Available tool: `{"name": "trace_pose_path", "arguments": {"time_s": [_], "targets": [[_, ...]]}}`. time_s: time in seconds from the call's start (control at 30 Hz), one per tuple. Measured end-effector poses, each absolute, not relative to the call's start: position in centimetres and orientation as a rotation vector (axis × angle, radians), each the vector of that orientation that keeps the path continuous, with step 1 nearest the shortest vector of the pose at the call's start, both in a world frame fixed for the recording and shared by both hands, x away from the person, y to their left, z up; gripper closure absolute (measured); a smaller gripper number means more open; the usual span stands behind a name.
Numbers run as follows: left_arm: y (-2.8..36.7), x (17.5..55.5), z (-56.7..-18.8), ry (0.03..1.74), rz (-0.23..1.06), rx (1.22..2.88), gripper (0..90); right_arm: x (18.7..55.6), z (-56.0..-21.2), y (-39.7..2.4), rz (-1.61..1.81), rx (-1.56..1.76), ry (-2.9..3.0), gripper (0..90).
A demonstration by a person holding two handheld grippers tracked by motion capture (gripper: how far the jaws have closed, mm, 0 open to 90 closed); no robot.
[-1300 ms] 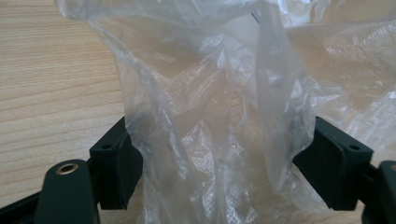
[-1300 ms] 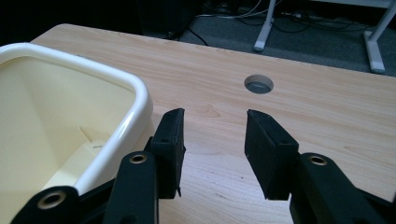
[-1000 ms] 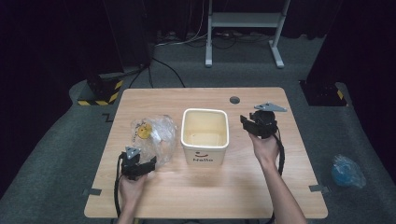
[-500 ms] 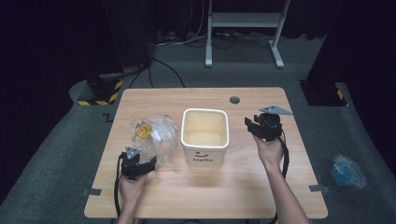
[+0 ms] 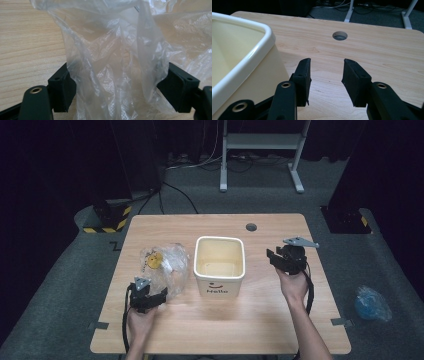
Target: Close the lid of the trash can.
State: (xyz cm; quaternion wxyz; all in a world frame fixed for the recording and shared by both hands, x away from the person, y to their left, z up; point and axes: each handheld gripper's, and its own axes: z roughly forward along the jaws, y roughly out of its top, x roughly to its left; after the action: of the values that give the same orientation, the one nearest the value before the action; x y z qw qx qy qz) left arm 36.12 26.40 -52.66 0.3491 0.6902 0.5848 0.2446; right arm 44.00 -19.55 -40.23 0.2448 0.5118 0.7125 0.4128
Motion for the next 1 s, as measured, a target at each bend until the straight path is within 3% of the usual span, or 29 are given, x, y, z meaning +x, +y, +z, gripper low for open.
{"name": "trace_pose_path", "arguments": {"time_s": [1.0], "targets": [[26.3, 36.2, -52.7, 1.514, 0.631, 1.798, 22.5, 42.1, -42.2, -21.8, 1.141, 1.444, 1.921, 57.6]]}}
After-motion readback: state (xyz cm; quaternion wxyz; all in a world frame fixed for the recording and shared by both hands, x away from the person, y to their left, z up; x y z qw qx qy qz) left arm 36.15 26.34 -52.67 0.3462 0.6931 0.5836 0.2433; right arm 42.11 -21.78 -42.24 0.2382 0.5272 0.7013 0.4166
